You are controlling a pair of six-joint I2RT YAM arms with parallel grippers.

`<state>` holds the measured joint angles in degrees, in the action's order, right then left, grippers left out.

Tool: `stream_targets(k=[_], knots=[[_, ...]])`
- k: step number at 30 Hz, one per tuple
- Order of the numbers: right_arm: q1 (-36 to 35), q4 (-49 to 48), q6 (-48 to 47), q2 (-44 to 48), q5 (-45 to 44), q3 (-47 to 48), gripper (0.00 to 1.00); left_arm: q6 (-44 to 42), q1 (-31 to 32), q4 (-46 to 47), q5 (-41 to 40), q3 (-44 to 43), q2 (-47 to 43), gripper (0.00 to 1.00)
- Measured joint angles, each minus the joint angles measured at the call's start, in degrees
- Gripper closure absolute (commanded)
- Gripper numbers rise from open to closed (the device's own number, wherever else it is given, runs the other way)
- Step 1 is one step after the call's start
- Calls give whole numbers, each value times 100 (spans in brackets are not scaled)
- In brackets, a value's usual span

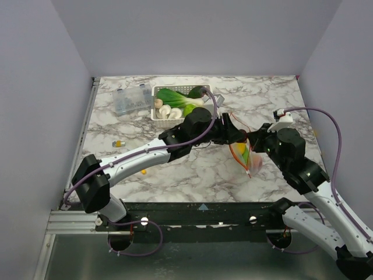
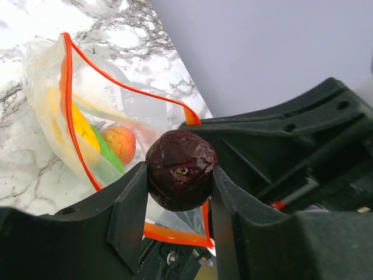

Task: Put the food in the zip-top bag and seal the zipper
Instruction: Place the fake fruit in the zipper food storage bag, then adjust the fake vegetable in the bin.

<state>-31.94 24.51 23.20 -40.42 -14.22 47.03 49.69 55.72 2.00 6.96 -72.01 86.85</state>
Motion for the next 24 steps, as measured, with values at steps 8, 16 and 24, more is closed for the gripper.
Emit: stream_targets(k=[8, 16, 24], knots=[[0, 46, 76, 52, -50, 4, 99, 249, 0, 70, -4, 39, 271, 26], [0, 140, 72, 188, -190, 7, 99, 153, -35, -341, -7, 297, -188, 22], [0, 168, 74, 197, -195, 7, 99, -275, -444, -883, -22, 522, -1196, 19]])
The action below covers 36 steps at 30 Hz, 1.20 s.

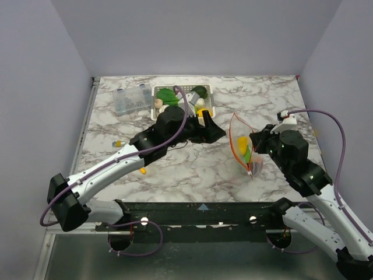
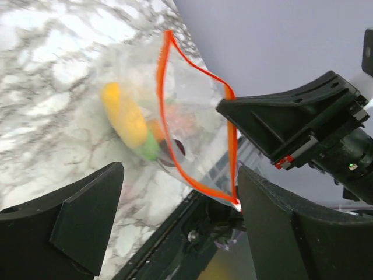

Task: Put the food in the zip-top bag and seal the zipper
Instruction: Adjust the fake vegetable in the bin.

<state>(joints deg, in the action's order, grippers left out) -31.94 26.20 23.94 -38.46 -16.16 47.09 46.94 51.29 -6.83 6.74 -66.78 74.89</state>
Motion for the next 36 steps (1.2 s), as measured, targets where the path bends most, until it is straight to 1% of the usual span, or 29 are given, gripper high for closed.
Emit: stream_targets(k=[7, 10, 14, 17, 26, 31, 36], knots=[[0, -2, 0, -44, 4, 0, 99, -376, -699, -341, -105, 518, -542, 18], [0, -2, 0, -96, 9, -2, 99, -568, -1231, -514, -116, 765, -682, 18], [0, -2, 0, -173, 17, -2, 99, -876, -1816, -708, -179, 833, -697, 18], [0, -2, 0, -170, 63, -4, 99, -1172, -2072, -916, -208, 745, -601, 18], [0, 0, -46, -326, 212, -2, 99, -2575, -2363, -1589, -291, -457, 916, 19], [0, 0, -68, -393, 286, -4, 99, -3115, -2476, -1976, -422, -1451, 1956, 20], [0, -2, -103, -417, 358, -4, 99, -3451, -2542, -2308, -798, -2238, 2774, 19]])
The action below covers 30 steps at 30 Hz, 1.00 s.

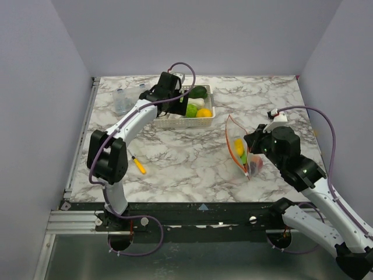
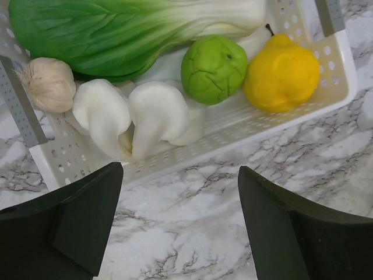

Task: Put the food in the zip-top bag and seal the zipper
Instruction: Adjust the fake vegetable in the bin.

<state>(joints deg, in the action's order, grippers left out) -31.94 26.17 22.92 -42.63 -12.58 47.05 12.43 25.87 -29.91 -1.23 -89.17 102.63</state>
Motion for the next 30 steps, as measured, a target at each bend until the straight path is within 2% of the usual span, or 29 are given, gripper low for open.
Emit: stream_targets(k=[11, 21, 26, 30], knots=[[0, 0, -11, -164, 26, 0, 99, -101, -74, -903, -787, -1792, 1731, 15], [0, -2, -13, -238, 39, 0, 99, 9, -79, -1613, -1172, -2496, 2472, 17], [0, -2, -33, -243, 48, 0, 99, 52, -94, -2004, -1224, -3049, 2833, 22], [0, -2, -42, -247, 48, 0, 99, 122, -118, -2295, -1224, -3394, 3060, 36]])
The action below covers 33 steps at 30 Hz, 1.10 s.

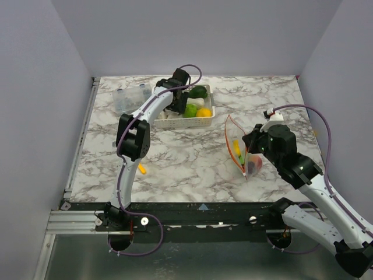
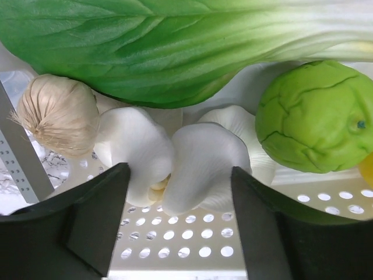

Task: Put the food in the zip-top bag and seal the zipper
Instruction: Adjust the fake vegetable in the bin.

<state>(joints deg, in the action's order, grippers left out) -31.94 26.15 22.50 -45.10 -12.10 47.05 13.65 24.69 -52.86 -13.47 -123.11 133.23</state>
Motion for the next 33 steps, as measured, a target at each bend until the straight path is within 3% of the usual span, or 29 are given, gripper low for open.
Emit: stream_targets(k=[5, 12, 19, 27, 33], knots=[[0, 0, -2, 0, 0, 0, 99, 79, -31, -50, -7, -7, 37, 26], [0, -4, -2, -2, 7, 0, 99, 103, -26, 393, -59, 1001, -654, 26], [0, -9, 0, 0, 44, 0, 99, 227, -24, 520, -293, 1661, -1182, 18], [0, -13, 0, 2, 87, -2, 99, 363, -26, 468, -369, 1683, -1215, 17], [0, -17, 0, 15, 87, -2, 99, 422, -55, 205, -219, 1202, -743, 20]])
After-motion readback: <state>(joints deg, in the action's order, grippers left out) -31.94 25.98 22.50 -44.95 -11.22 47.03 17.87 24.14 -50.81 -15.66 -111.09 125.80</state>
